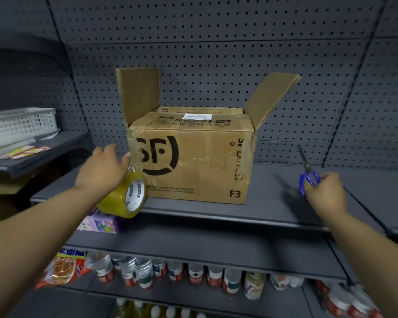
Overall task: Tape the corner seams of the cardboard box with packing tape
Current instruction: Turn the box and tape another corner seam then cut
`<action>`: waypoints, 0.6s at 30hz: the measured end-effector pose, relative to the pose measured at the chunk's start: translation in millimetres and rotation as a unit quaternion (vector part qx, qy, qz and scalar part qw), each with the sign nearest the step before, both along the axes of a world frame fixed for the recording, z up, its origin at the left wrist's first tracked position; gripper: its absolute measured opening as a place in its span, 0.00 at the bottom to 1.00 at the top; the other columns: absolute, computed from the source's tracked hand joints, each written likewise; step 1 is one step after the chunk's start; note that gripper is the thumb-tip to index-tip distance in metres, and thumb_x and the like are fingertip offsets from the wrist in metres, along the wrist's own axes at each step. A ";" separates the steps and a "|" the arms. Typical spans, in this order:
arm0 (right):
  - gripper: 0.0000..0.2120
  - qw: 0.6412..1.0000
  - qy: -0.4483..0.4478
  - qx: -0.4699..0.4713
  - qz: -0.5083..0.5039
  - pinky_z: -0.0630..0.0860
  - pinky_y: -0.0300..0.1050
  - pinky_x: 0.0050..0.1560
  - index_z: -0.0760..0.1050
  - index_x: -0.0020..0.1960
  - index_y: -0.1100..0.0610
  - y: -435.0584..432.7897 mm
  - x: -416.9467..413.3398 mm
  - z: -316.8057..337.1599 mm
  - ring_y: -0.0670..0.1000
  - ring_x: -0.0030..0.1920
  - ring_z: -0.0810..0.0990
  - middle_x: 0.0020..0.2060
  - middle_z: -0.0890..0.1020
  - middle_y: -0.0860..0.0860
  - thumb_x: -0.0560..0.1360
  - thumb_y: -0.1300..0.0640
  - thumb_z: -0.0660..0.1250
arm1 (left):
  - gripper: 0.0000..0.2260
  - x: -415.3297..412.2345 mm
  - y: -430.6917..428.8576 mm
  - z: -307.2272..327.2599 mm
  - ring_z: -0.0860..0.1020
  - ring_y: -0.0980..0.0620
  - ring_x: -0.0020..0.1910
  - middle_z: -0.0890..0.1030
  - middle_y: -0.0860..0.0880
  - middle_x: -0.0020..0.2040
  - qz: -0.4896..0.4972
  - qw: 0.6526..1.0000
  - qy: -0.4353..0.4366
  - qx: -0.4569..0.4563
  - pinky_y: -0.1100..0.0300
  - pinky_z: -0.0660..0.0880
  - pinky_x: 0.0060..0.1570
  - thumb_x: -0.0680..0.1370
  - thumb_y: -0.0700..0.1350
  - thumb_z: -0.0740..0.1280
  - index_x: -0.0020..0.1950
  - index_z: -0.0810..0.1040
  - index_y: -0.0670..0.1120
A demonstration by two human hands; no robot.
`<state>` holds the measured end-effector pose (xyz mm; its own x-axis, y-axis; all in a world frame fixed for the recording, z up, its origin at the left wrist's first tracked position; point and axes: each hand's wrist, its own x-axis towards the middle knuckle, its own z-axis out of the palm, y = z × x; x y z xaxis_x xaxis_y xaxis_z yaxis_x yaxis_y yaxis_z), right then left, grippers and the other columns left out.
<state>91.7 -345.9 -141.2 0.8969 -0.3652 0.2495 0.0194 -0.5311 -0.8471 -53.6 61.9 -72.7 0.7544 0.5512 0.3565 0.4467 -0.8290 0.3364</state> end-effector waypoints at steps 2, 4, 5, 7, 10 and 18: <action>0.14 1.000 -0.030 -0.005 -0.005 0.63 0.43 0.28 0.71 0.42 0.62 8.2 -22.3 6.0 0.54 0.29 0.70 0.31 0.74 0.56 0.72 0.51 0.69 | 0.27 5.5 10.3 -4.8 0.69 0.34 0.63 0.70 0.33 0.65 -0.016 0.998 0.022 -0.049 0.47 0.68 0.59 0.79 0.57 0.56 0.69 0.64 0.37; 0.18 0.998 -0.067 0.010 -0.005 0.65 0.44 0.36 0.72 0.44 0.62 23.2 -45.8 14.9 0.56 0.37 0.74 0.36 0.77 0.56 0.70 0.47 0.71 | 0.27 9.5 17.8 -7.2 0.70 0.34 0.62 0.71 0.32 0.63 -0.022 0.997 0.043 -0.054 0.47 0.68 0.58 0.79 0.58 0.55 0.66 0.66 0.37; 0.18 0.996 -0.083 0.013 0.002 0.66 0.44 0.39 0.72 0.45 0.61 31.9 -58.0 19.8 0.56 0.40 0.74 0.39 0.77 0.55 0.70 0.47 0.71 | 0.27 10.7 20.4 -6.8 0.69 0.33 0.61 0.70 0.32 0.63 -0.021 0.997 0.049 -0.064 0.46 0.68 0.58 0.78 0.59 0.55 0.65 0.66 0.37; 0.18 0.993 -0.114 0.017 0.034 0.68 0.44 0.44 0.71 0.47 0.58 51.4 -81.3 29.8 0.55 0.44 0.75 0.44 0.77 0.54 0.69 0.46 0.72 | 0.27 11.2 26.0 -5.8 0.67 0.33 0.63 0.67 0.32 0.65 -0.019 0.993 0.054 -0.105 0.45 0.67 0.60 0.78 0.59 0.56 0.66 0.66 0.38; 0.20 0.987 -0.108 -0.017 0.116 0.69 0.43 0.42 0.68 0.47 0.56 86.7 -111.7 46.7 0.52 0.43 0.74 0.42 0.76 0.51 0.67 0.46 0.73 | 0.28 7.4 32.3 -4.8 0.69 0.35 0.63 0.68 0.34 0.66 -0.033 0.982 0.051 -0.178 0.48 0.69 0.59 0.77 0.57 0.61 0.67 0.65 0.37; 0.21 0.882 0.104 -0.189 0.420 0.69 0.38 0.40 0.69 0.46 0.53 202.9 -129.1 87.9 0.45 0.38 0.72 0.39 0.75 0.47 0.69 0.35 0.64 | 0.08 -6.2 50.0 -14.6 0.78 0.48 0.30 0.80 0.43 0.35 -0.109 0.825 0.021 -0.555 0.60 0.75 0.25 0.78 0.46 0.63 0.47 0.76 0.42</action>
<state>-37.5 -143.0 -53.4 0.8523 0.5229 0.0094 0.4054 -0.6492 -0.6436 -59.7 111.9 -87.3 0.8777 0.3699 -0.3047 0.3583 -0.0842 0.9298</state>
